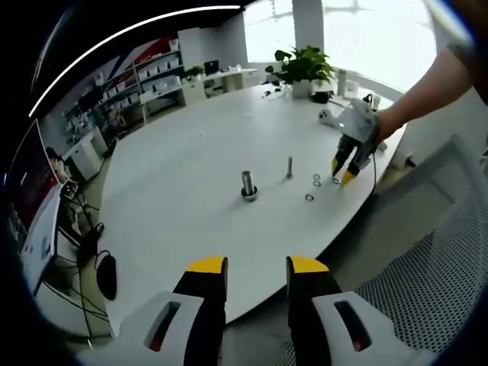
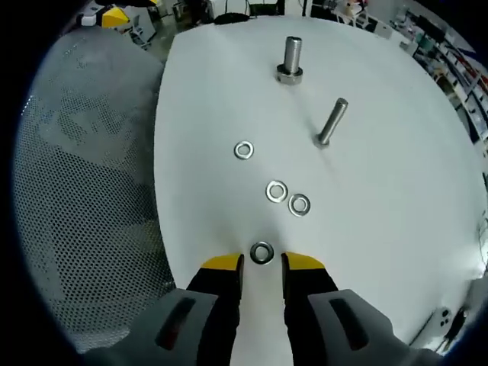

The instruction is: Place the washer onto the threaded stud by aligning its center hole with the stud, sliding it down to the base, and recovering from edge contact or off-axis alignment until the washer reaches the visible bottom stop.

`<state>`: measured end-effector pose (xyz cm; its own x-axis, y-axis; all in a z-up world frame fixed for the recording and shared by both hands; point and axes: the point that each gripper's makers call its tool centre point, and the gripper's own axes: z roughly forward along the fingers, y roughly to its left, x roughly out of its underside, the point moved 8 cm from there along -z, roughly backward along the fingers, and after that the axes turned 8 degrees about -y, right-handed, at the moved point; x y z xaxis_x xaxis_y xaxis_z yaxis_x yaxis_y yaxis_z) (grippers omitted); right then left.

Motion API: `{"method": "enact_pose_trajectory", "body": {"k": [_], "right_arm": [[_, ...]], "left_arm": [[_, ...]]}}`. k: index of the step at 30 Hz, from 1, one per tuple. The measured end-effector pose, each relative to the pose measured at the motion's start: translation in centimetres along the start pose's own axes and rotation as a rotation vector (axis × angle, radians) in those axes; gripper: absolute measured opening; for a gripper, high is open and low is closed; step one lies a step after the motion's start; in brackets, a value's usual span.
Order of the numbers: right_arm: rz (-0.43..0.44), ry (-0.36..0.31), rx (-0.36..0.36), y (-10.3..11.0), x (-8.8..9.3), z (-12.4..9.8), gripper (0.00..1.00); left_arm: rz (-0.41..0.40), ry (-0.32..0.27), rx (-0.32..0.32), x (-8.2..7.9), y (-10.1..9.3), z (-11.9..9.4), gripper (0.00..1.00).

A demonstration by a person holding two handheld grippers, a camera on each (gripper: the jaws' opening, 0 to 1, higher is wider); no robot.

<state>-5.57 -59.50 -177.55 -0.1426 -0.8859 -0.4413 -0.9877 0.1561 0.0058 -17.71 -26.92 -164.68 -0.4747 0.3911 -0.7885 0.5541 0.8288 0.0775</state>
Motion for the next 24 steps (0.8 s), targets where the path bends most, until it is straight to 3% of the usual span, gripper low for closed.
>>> {"method": "enact_pose_trajectory", "body": {"k": [2,5,11,18,24], "right_arm": [[-0.002,-0.006,0.000,-0.1,0.1,-0.1,0.18],[0.064,-0.019,0.000,-0.5,0.1,0.0,0.15],[-0.054,-0.011,-0.050,-0.6,0.1,0.0,0.14],[-0.097,0.148,-0.069,-0.8,-1.4,0.6,0.13],[-0.068,0.206,-0.054,-0.8,-1.8,1.0,0.14]], "left_arm": [[-0.003,-0.008,-0.003,-0.1,0.0,-0.1,0.28],[-0.011,-0.019,0.007,-0.2,0.0,-0.1,0.27],[-0.020,-0.003,0.009,0.1,0.0,0.0,0.27],[-0.028,0.005,-0.004,0.3,0.3,0.1,0.26],[-0.026,0.025,-0.003,0.4,0.3,0.2,0.25]]}}
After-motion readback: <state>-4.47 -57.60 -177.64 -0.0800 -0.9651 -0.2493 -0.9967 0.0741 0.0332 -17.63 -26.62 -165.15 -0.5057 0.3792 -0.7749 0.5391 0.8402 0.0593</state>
